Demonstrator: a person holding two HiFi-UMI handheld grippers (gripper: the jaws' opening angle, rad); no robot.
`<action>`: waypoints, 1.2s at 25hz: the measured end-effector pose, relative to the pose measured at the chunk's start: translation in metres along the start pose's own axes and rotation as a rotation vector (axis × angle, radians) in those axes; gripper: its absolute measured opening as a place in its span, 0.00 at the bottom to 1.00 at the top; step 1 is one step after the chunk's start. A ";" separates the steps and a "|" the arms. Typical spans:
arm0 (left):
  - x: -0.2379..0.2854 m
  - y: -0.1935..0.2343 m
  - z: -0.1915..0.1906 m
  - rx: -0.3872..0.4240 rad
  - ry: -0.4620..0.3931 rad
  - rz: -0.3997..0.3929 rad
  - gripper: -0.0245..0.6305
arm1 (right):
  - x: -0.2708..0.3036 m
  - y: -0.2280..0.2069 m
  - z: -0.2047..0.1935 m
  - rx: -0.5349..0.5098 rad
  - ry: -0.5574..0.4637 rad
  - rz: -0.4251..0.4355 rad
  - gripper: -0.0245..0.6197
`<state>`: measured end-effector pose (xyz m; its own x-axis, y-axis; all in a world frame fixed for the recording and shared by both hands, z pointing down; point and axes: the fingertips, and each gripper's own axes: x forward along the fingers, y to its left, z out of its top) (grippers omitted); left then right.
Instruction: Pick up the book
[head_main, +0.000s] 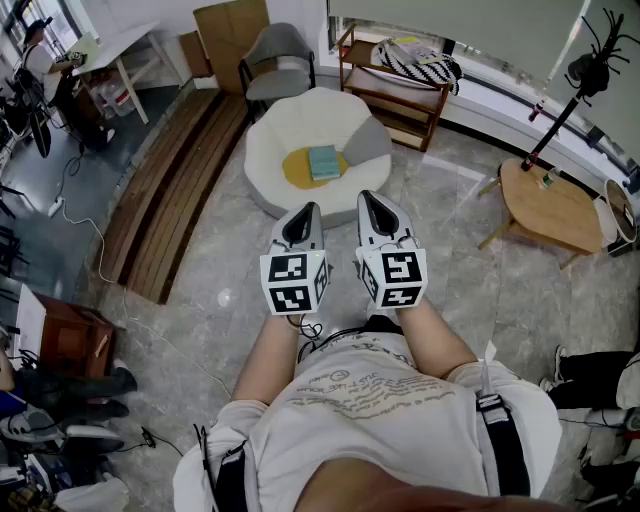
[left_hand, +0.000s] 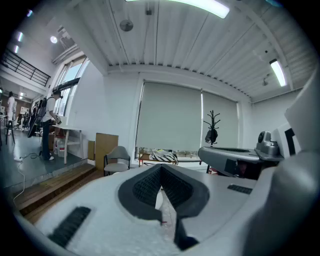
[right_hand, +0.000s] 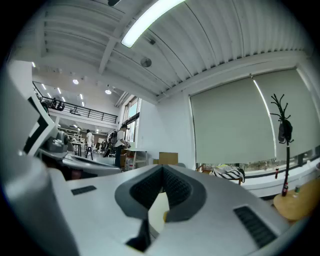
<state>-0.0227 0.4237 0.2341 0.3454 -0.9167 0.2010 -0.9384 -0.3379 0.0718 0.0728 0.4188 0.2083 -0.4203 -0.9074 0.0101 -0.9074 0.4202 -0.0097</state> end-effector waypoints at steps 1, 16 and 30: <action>0.001 -0.002 0.002 -0.004 0.001 -0.004 0.07 | 0.000 -0.002 0.001 -0.001 0.000 -0.005 0.08; 0.007 -0.005 0.001 0.015 -0.009 0.007 0.07 | 0.004 -0.007 -0.006 0.071 -0.005 0.024 0.08; 0.043 -0.005 0.021 0.074 -0.024 0.058 0.07 | 0.033 -0.040 -0.012 0.102 0.000 0.049 0.08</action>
<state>-0.0027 0.3813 0.2222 0.2915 -0.9397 0.1791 -0.9544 -0.2983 -0.0116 0.0953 0.3716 0.2205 -0.4644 -0.8856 0.0071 -0.8804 0.4608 -0.1119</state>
